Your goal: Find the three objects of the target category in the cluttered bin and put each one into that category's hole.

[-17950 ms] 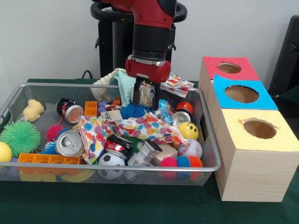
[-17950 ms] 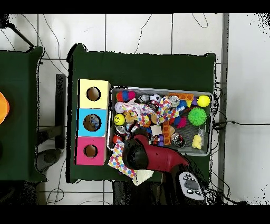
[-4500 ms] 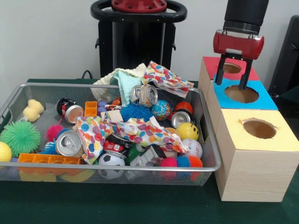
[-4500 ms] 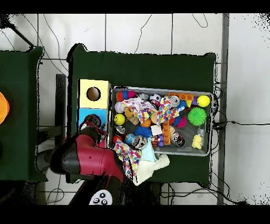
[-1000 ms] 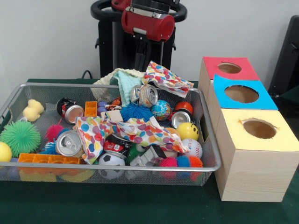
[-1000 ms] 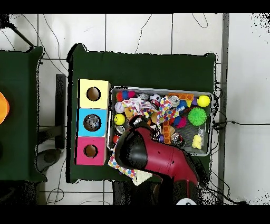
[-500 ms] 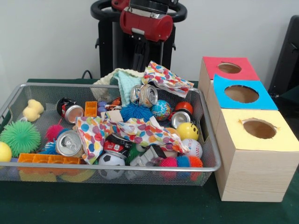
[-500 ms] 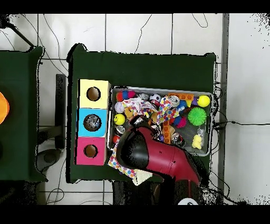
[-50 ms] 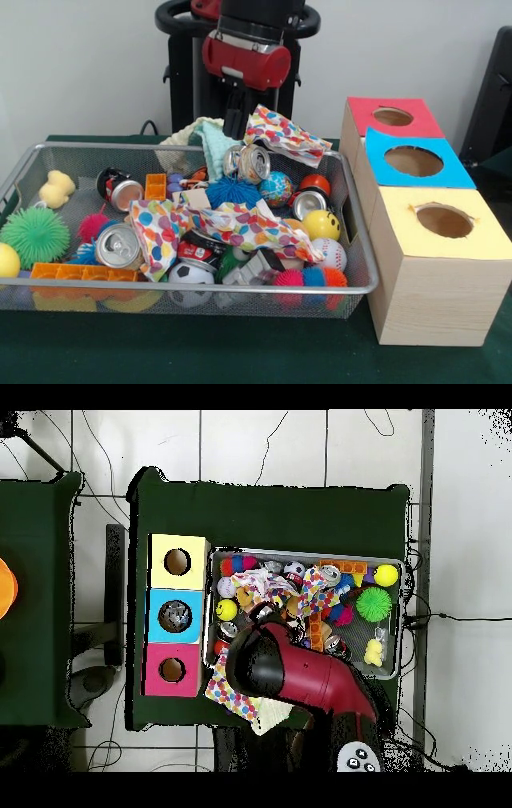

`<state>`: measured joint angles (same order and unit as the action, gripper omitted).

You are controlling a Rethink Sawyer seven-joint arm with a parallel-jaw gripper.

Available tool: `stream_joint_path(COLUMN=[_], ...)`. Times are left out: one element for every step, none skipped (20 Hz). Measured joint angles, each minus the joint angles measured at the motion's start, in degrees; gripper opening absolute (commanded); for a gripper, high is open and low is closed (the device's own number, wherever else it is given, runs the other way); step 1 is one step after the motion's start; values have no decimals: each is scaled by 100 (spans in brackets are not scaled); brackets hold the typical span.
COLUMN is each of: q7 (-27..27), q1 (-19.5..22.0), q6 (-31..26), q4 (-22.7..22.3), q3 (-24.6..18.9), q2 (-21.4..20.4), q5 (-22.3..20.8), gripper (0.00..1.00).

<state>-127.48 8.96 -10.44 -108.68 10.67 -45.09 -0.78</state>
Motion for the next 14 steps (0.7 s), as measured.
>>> stream_joint_path(q7=[0,0,0,0,0,0,0,0,0,0,0,0,0,0], q1=[17,23,29,33,43,46,46,44,45,45,45,44,45,44], q6=[44,64,83,98,143,166,176,188,188,188,188,188,188,188], q4=[5,5,6,6,7,7,7,7,7,7,7,7,7,7], q3=[-6,-7,-8,-10,-12,-14,-14,-16,-18,-19,-21,-21,-20,-21], q2=[63,89,115,133,186,217,233,259,264,269,269,266,261,256], q5=[1,0,-1,-1,-1,-1,1,-1,0,1,1,1,1,1], gripper=[0,0,0,0,0,0,0,0,0,0,0,0,0,0])
